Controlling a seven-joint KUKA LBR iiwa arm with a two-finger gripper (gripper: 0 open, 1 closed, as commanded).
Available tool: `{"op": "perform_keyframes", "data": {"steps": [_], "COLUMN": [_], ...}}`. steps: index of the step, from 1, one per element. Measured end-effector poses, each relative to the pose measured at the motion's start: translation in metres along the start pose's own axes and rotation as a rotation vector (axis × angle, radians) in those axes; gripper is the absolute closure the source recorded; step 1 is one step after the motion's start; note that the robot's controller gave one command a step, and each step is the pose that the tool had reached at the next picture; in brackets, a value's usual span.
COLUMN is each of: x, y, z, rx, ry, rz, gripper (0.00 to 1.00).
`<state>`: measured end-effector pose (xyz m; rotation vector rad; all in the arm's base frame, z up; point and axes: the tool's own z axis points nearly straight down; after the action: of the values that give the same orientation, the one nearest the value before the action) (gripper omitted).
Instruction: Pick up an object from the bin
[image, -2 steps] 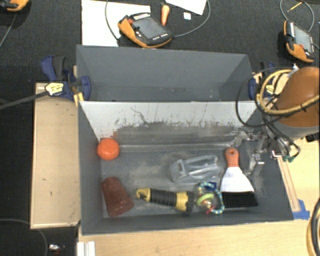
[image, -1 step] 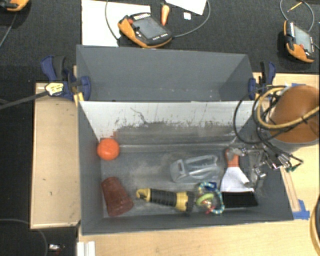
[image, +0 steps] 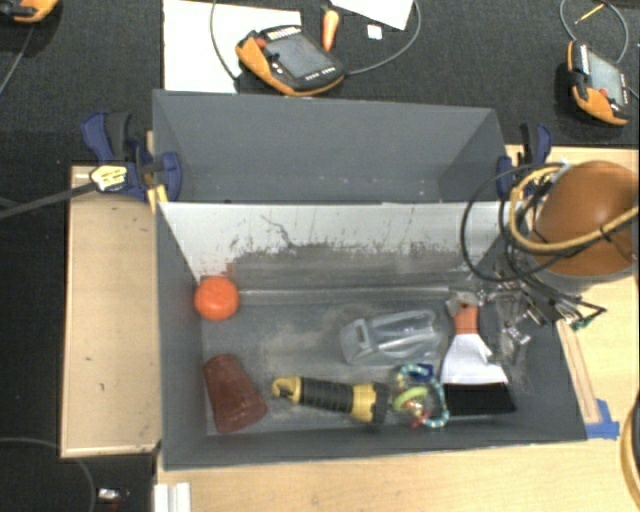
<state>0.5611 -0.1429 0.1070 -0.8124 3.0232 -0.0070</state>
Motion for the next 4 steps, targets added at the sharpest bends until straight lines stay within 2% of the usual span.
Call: {"op": "perform_keyframes", "data": {"steps": [1,2,3,4], "x": [0.002,-0.035,-0.001,-0.016], "y": [0.012,-0.006,0.019,0.013], "z": [0.018,0.035,0.034,0.035], "rx": [-0.010,-0.007,-0.004,-0.007], "ry": [0.000,-0.010,-0.005,-0.021], "rz": [-0.454,-0.399,-0.214,-0.760], "gripper": [0.00,0.00,0.00,0.00]}}
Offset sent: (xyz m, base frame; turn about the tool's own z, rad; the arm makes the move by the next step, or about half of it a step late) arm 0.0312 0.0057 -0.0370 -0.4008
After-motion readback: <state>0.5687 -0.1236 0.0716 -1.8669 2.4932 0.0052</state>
